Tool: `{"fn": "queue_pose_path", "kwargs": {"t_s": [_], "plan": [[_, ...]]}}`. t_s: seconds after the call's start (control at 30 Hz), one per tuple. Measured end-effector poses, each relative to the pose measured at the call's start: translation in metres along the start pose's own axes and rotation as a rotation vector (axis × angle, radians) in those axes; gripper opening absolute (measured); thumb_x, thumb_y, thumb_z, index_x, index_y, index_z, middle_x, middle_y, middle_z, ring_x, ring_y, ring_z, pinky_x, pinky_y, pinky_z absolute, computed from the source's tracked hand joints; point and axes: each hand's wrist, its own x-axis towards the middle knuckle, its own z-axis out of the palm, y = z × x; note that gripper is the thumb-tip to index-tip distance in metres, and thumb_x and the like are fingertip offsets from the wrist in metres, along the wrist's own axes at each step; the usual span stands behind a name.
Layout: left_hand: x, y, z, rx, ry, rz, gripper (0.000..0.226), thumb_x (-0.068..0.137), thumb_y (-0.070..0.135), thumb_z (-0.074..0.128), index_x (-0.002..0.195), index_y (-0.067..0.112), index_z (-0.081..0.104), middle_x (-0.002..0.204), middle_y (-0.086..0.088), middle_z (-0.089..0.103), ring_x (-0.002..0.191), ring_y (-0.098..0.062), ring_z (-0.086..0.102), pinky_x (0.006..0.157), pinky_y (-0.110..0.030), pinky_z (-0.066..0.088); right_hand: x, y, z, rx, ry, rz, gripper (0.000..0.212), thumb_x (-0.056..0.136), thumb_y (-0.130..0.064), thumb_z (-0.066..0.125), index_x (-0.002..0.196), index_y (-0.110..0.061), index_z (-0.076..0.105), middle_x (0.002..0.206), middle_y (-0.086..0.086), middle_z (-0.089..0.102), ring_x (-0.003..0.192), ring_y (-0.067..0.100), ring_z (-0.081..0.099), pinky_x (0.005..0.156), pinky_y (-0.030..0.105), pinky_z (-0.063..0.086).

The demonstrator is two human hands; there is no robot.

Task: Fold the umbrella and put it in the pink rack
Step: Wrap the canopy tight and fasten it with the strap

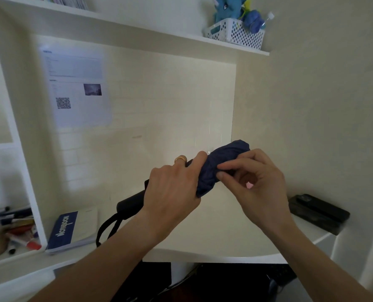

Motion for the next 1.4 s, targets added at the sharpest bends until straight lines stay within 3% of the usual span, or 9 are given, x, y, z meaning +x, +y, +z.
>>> {"fn": "queue_pose_path", "kwargs": {"t_s": [0.17,0.27,0.37,0.47,0.7,0.87,1.03,1.17,1.4], "plan": [[-0.002,-0.006,0.007,-0.015,-0.01,-0.02,0.043,0.072,0.028,0.078,0.108,0.023,0.054,0.065,0.002,0.053,0.035,-0.026,0.041,0.045,-0.022,0.022,0.003,-0.001,-0.003,-0.093,0.111,0.169,0.091,0.062,-0.026,0.099,0.139,-0.027,0.049,0.124,-0.003,0.038,0.093,-0.01,0.053,0.076,0.0,0.045],[-0.005,-0.007,0.013,-0.085,0.019,-0.029,0.034,0.071,0.028,0.075,0.1,0.018,0.059,0.064,0.004,0.055,0.037,-0.026,0.049,0.042,-0.023,0.03,0.014,0.004,-0.006,0.233,0.099,0.497,0.115,0.064,-0.031,0.097,0.156,-0.036,0.028,0.136,-0.003,0.041,0.113,-0.003,0.057,0.089,0.019,0.053],[-0.006,0.002,0.02,-0.154,0.073,0.042,0.037,0.068,0.027,0.078,0.097,0.014,0.061,0.066,0.002,0.058,0.041,-0.023,0.052,0.038,-0.027,0.042,0.019,0.012,0.009,0.817,0.045,0.733,0.086,0.067,-0.025,0.094,0.142,-0.017,0.052,0.125,0.004,0.07,0.11,0.022,0.075,0.085,0.036,0.063],[-0.007,0.014,0.021,-0.256,-0.039,0.0,0.043,0.073,0.036,0.082,0.103,0.015,0.058,0.074,0.002,0.065,0.053,-0.022,0.062,0.047,-0.029,0.042,0.024,0.016,0.019,0.94,0.149,0.755,0.019,0.083,-0.005,0.079,0.098,-0.004,0.067,0.09,0.01,0.076,0.086,0.021,0.077,0.072,0.031,0.062],[0.008,-0.001,0.007,-1.368,-1.001,-0.176,0.047,0.085,0.055,0.078,0.121,0.025,0.072,0.119,0.006,0.08,0.114,-0.017,0.075,0.102,-0.034,0.056,0.045,0.015,0.004,0.876,-0.208,0.806,0.014,0.074,0.006,0.062,0.072,-0.006,0.055,0.066,0.011,0.057,0.059,0.022,0.058,0.055,0.027,0.054],[0.022,0.021,0.013,-1.757,-0.926,-0.452,0.043,0.093,0.038,0.074,0.116,0.003,0.069,0.107,-0.017,0.079,0.095,-0.027,0.077,0.09,-0.036,0.061,0.054,0.003,0.013,0.592,-0.335,0.661,0.023,0.069,-0.007,0.079,0.089,-0.006,0.067,0.08,0.01,0.066,0.077,0.022,0.066,0.071,0.035,0.056],[0.021,0.022,0.023,-1.892,-0.69,-0.675,0.032,0.091,0.034,0.077,0.109,0.007,0.076,0.103,-0.014,0.079,0.093,-0.031,0.075,0.098,-0.049,0.056,0.046,0.027,-0.004,0.603,-0.232,0.718,0.07,0.075,-0.062,0.079,0.132,-0.022,0.065,0.13,0.001,0.073,0.115,0.018,0.071,0.1,0.04,0.056],[0.03,0.029,0.026,-1.916,-0.551,-0.743,0.037,0.089,0.033,0.078,0.116,0.008,0.077,0.109,-0.013,0.081,0.101,-0.03,0.077,0.099,-0.046,0.059,0.012,0.028,0.005,0.672,-0.548,0.782,0.041,0.086,-0.027,0.08,0.125,-0.018,0.071,0.12,0.004,0.08,0.114,0.021,0.075,0.099,0.038,0.058],[0.04,0.026,0.028,-1.793,-0.565,-0.622,0.028,0.098,0.029,0.073,0.111,0.004,0.074,0.106,-0.012,0.08,0.099,-0.025,0.077,0.09,-0.035,0.061,0.002,0.028,0.021,0.447,-0.456,0.725,0.022,0.079,0.011,0.074,0.091,-0.007,0.072,0.074,-0.001,0.079,0.07,0.011,0.076,0.063,0.024,0.061]]}}
